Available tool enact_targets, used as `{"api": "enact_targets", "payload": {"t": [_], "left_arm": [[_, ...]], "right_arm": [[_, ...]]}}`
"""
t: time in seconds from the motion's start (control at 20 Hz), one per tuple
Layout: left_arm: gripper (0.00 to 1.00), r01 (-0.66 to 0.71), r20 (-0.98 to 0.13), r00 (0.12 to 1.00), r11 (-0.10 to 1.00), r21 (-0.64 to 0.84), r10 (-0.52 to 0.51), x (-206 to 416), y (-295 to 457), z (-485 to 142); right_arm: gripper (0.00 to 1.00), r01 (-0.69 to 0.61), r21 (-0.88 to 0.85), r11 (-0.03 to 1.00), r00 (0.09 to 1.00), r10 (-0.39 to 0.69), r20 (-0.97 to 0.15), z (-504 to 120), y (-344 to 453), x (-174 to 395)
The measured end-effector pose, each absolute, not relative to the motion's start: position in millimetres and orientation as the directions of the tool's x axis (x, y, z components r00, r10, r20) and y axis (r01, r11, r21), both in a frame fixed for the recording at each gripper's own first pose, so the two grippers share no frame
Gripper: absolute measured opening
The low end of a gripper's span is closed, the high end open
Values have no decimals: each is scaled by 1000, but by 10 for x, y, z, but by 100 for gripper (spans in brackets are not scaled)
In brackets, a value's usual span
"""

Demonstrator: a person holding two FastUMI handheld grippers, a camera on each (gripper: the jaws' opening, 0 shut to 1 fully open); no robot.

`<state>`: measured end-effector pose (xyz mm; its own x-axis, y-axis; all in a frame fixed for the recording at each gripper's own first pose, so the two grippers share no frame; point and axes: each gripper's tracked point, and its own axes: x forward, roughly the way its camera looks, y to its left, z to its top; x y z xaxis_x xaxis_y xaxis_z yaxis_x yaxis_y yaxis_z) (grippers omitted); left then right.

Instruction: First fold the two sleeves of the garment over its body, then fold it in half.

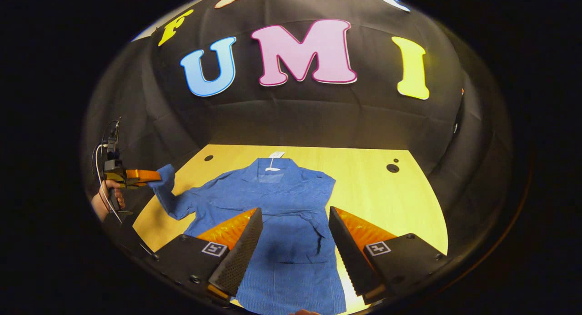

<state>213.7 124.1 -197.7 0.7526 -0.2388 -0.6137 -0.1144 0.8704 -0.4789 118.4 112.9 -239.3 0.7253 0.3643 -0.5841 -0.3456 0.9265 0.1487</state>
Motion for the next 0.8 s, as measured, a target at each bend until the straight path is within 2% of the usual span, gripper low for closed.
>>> {"api": "enact_targets", "payload": {"t": [0.55,0.8], "left_arm": [[0,233,-647,568,853,-466,-509,3041,-1119,-2185],[0,296,-658,487,817,-495,-575,3193,-1894,-2432]], "right_arm": [[94,-129,170,977,755,208,-622,-2435,115,878],[94,-39,164,986,745,138,-653,-2547,-245,744]]}}
